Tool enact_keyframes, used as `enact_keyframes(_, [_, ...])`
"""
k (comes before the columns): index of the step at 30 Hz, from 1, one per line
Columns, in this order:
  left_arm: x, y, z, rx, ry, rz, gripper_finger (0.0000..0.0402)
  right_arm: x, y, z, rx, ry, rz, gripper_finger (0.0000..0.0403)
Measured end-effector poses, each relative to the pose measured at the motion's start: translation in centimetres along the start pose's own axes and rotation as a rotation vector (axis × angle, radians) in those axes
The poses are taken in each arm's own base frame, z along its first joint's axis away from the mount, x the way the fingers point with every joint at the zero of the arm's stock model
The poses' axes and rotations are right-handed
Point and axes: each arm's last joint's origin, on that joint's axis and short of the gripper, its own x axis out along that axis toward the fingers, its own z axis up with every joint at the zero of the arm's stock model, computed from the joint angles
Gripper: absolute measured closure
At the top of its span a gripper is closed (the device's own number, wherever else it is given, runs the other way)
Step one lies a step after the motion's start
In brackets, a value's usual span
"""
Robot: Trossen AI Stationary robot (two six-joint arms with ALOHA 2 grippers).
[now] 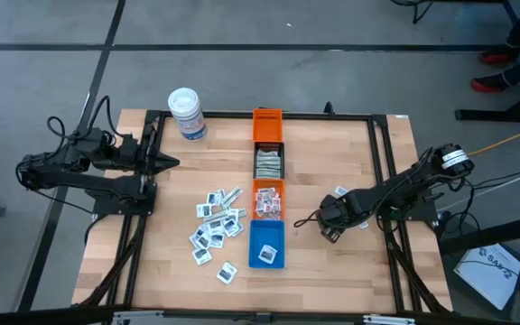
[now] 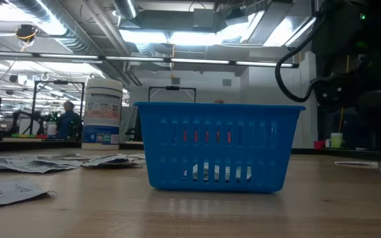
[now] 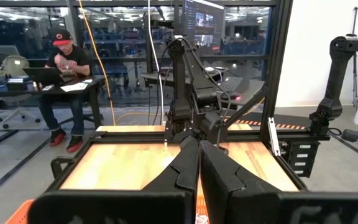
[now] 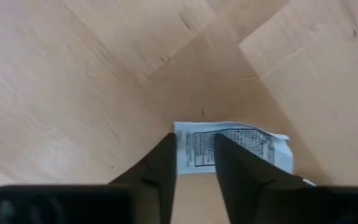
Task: Pick & Place First Aid Supplies
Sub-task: Put the orange ointment pack into the bottom orange bin
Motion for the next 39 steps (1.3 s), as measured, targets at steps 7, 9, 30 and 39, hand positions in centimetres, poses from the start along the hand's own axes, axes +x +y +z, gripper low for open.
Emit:
enact_keyframes(7, [0.0, 0.0, 0.0, 0.000, 0.000, 0.000, 0.0389, 0.1, 0.0, 0.0, 0.045, -0.003, -0.004, 0.0356])
enact_keyframes(9, [0.0, 0.0, 0.0, 0.000, 0.000, 0.000, 0.0389, 0.1, 0.0, 0.0, 0.047, -0.005, 0.001, 0.0366])
enact_keyframes(30, [0.0, 0.0, 0.0, 0.000, 0.000, 0.000, 0.0393, -4.3, 2.8, 3.1, 0.074, -0.177, 0.108, 0.0401])
enact_keyframes(39, [0.0, 0.0, 0.0, 0.000, 0.000, 0.000, 0.0389, -8.3, 3.6, 5.8, 0.016, -0.315, 0.128, 0.0402])
